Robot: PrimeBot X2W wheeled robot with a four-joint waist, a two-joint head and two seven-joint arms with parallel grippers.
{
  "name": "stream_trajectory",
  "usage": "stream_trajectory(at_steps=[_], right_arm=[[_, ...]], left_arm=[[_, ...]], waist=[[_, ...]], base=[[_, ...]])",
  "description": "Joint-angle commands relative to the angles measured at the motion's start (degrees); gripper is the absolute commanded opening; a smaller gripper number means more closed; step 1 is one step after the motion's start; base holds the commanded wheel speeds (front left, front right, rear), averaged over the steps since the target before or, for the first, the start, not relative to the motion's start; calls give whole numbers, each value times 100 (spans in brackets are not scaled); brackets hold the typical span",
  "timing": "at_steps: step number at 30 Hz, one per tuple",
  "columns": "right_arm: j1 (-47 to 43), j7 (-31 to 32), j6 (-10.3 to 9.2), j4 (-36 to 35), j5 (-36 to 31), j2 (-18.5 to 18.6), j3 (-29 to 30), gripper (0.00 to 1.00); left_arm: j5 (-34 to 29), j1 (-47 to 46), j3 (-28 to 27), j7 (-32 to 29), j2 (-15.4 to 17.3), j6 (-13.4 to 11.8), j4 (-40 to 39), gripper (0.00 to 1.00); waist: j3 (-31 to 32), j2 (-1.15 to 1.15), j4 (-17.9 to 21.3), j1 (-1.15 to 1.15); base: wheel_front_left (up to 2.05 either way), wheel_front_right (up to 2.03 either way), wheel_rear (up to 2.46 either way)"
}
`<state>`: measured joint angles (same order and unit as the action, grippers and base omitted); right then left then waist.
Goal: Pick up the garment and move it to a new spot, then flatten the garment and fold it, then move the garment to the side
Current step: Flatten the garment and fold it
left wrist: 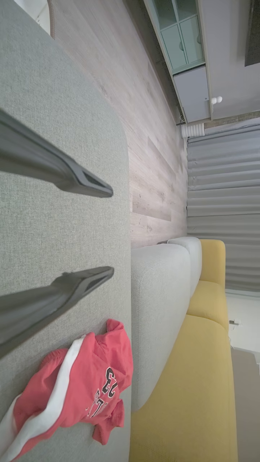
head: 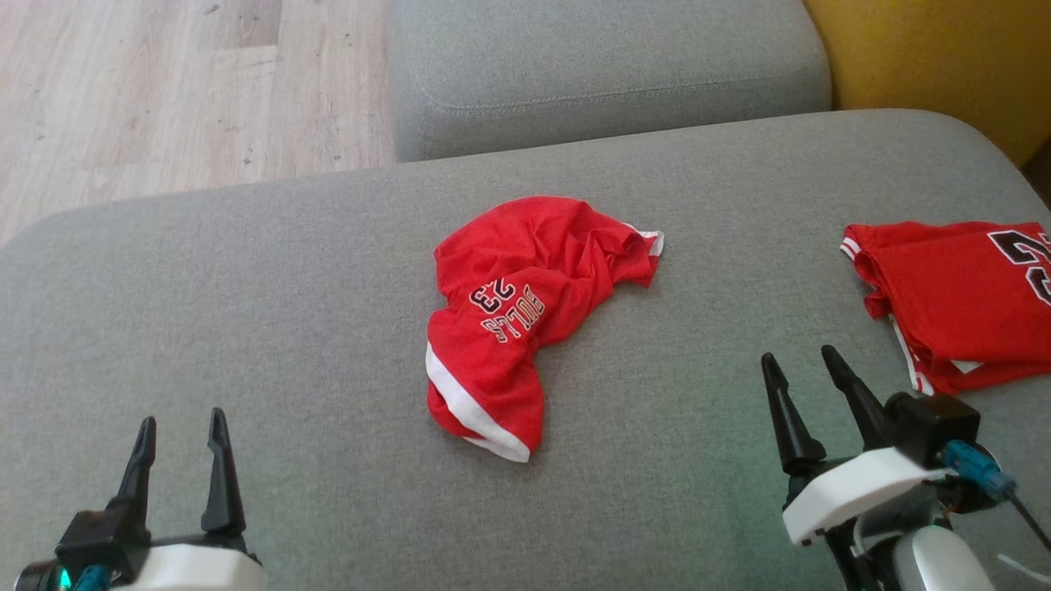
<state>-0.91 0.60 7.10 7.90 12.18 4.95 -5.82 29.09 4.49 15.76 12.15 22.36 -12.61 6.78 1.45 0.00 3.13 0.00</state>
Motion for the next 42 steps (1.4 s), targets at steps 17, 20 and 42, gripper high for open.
stream_trajectory(at_steps=[17,20,42], right_arm=[[1427,745,39,352,81,-45,-629,100],[2139,1110,39,936,196,-86,-671,100],[5028,609,39,4813,93,-96,-850,0]], left_arm=[[-34,-596,-146,-9,122,-4,-336,100],[-60,-787,-85,7,84,45,-378,100],[-208,-1850,200,263,-344,626,304,100]], waist=[[-419,0,-163,0],[-658,0,-307,0],[-1465,0,-1080,0]], base=[[0,0,0],[0,0,0],[0,0,0]])
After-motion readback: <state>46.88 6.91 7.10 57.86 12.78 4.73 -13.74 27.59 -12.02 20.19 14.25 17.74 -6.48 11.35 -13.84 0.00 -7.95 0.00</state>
